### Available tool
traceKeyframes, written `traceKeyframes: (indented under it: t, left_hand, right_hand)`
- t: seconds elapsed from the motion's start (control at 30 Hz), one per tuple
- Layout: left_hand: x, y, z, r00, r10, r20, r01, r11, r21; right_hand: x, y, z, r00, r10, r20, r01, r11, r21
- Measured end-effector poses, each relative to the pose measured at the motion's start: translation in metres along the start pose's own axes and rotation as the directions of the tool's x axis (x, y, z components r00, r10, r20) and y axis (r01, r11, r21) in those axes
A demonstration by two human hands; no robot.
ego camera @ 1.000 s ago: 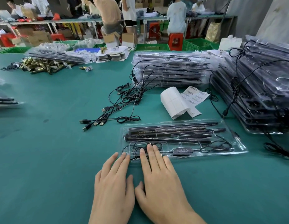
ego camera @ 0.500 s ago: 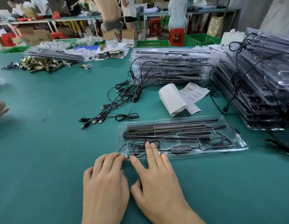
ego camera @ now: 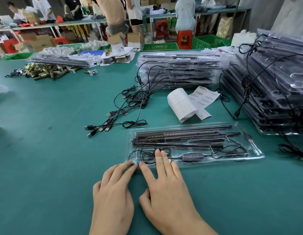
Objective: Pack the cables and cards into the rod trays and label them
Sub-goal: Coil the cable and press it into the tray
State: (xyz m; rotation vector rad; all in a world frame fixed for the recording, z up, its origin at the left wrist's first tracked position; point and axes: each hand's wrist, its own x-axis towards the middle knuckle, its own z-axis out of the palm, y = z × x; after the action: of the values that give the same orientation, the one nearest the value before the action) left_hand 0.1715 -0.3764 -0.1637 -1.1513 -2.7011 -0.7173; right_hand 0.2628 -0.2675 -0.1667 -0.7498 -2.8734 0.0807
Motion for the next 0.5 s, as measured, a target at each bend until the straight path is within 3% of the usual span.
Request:
traceKeyframes:
  t: [0.2,0.5]
  left_hand:
    - [0.003,0.001,-0.002,0.999,-0.018,0.051,0.014,0.997,0.079]
    - [0.011,0.002,0.01,0.979,-0.106,0.176,0.105,0.994,0.015]
  right_hand:
    - [0.0,0.0,0.0,0.999,0.013,0.029,-0.013,1.0,-0.011]
    - [0.0,0.001,0.003,1.0,0.005,-0.007,-0.005,1.0,0.03]
